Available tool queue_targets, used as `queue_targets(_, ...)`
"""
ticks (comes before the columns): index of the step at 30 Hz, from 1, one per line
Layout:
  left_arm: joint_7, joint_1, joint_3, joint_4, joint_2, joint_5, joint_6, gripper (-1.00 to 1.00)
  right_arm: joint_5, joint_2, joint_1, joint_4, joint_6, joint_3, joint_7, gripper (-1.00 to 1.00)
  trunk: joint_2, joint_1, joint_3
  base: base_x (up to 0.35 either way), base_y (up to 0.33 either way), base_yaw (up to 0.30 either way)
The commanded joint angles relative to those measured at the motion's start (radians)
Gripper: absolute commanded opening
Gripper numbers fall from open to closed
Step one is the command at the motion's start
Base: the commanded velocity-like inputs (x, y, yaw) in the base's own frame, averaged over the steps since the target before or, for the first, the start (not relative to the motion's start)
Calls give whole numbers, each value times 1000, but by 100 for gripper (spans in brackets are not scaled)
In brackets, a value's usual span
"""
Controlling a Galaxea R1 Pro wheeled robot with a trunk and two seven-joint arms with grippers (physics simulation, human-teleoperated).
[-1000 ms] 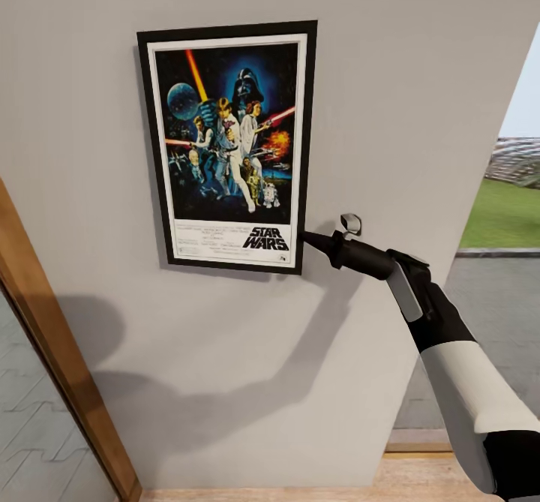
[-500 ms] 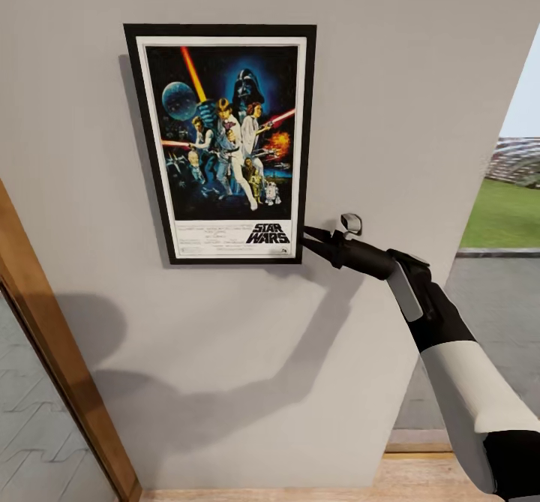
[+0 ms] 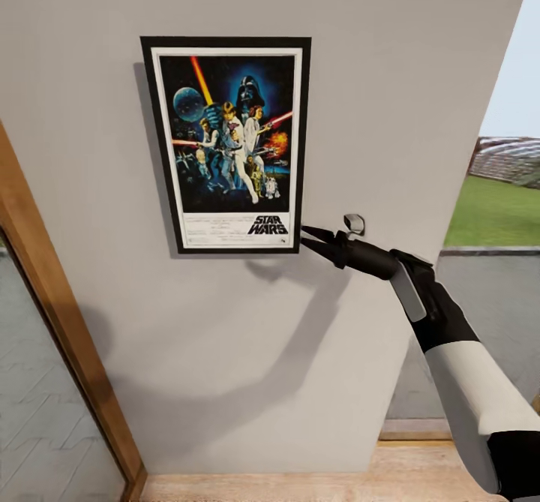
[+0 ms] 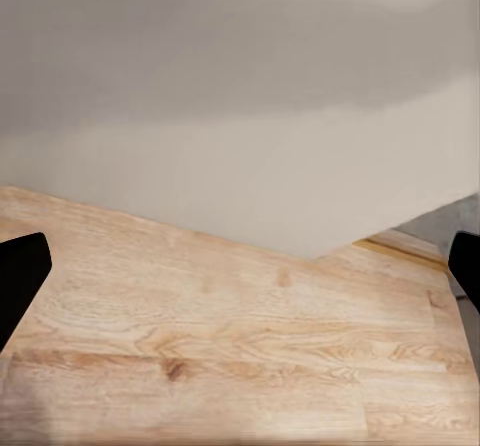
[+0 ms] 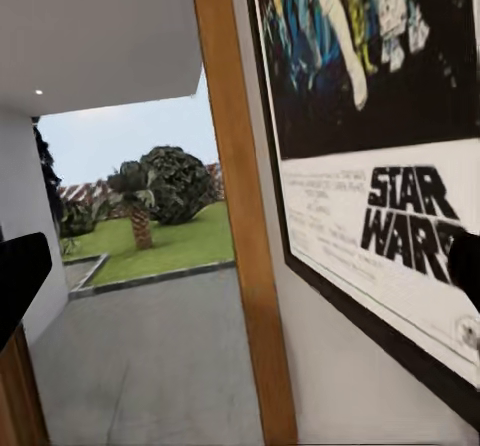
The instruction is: Pick up the poster from the kitchen countertop and hang it on one of the wall nails in the kitchen.
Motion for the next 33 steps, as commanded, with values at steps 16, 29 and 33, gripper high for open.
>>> queue_targets(16,0,-1,-8,-1,0,11,-3,100,-10,-17,141,5,2,3,7,100,-1,0,1,-191,0,0)
queue_targets(29,4,-1,-10,-1,-2,10,-2,100,-6,-76,515,148,-145,2,47,100,-1,0,21,-37,0,0)
queue_targets(33,4,-1,-10,-1,-2,9,-2,100,10,-88,554,430,-279,3,48,100,-1,0,27,-1,0,0)
